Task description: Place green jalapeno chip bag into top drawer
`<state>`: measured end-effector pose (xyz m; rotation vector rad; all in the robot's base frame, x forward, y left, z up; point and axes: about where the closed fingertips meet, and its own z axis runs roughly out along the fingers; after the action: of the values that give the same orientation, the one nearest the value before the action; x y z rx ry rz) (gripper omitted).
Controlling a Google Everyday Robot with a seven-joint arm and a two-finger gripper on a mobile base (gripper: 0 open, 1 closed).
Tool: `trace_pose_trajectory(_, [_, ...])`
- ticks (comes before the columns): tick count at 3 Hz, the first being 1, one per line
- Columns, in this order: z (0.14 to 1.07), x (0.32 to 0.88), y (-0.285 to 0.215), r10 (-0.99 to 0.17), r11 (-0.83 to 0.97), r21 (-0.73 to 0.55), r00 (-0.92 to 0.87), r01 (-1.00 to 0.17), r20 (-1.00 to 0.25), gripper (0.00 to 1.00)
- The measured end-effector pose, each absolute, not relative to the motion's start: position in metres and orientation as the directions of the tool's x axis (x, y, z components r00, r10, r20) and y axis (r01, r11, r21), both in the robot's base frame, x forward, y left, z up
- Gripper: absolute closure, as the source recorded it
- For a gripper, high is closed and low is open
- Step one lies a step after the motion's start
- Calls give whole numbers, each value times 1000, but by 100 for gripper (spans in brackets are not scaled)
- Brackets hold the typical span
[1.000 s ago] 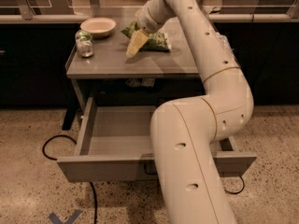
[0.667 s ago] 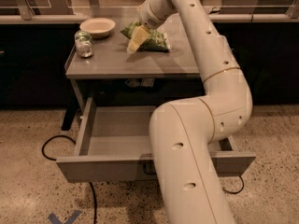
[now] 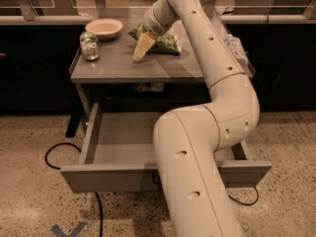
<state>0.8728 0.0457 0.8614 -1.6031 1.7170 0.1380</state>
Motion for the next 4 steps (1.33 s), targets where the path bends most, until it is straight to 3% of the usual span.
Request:
trace_pose_trajectory(1, [861,873,46,-806,203,-410,86,-889,-586,0])
trace_pose_trajectory(2, [861,873,46,-806,203,-410,86,-889,-586,12])
trace_pose_trajectory(4, [861,873,46,-806,203,-410,86,-889,-586,59])
